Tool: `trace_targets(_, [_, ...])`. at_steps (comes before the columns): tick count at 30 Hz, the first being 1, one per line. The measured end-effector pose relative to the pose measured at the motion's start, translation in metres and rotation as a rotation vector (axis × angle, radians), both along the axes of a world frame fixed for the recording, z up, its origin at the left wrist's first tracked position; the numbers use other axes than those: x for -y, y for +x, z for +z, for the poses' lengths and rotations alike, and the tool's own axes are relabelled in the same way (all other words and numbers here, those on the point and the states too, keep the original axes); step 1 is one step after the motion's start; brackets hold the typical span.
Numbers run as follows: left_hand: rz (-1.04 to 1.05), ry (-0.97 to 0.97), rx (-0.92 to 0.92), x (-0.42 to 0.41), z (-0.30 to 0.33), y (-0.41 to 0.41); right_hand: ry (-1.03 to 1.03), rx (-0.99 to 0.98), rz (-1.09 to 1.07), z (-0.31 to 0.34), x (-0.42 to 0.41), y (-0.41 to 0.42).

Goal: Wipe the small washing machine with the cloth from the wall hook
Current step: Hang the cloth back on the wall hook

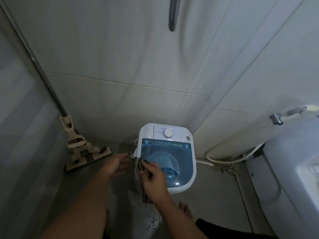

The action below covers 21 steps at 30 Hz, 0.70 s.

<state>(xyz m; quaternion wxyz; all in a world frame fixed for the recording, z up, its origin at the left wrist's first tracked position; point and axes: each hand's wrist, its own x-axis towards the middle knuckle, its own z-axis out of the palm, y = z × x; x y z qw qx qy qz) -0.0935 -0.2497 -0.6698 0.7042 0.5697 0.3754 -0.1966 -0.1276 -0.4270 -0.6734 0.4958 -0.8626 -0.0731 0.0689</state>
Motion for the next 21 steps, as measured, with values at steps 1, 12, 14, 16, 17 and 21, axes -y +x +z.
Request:
trace_targets(1, [-0.005, -0.004, 0.022, 0.001, 0.012, -0.004, 0.075, -0.056, -0.058, 0.014, 0.003, 0.001])
trace_targets(12, [-0.001, -0.087, 0.508, 0.031, 0.184, -0.061, 0.309, 0.007, -0.026, 0.186, 0.003, -0.004])
trace_targets(14, [0.033, -0.040, 0.572, 0.033, 0.215, -0.070, 0.314, 0.055, -0.056, 0.214, 0.006, -0.011])
trace_targets(16, [0.075, -0.009, 0.645, 0.034, 0.240, -0.076, 0.323, 0.072, -0.059, 0.241, 0.007, -0.015])
trace_targets(17, [0.079, 0.012, 0.681, 0.034, 0.251, -0.078, 0.315, 0.081, -0.053, 0.253, 0.008, -0.016])
trace_targets(21, [0.058, 0.071, 0.778, 0.030, 0.289, -0.086, 0.298, 0.143, -0.002, 0.304, 0.008, -0.020])
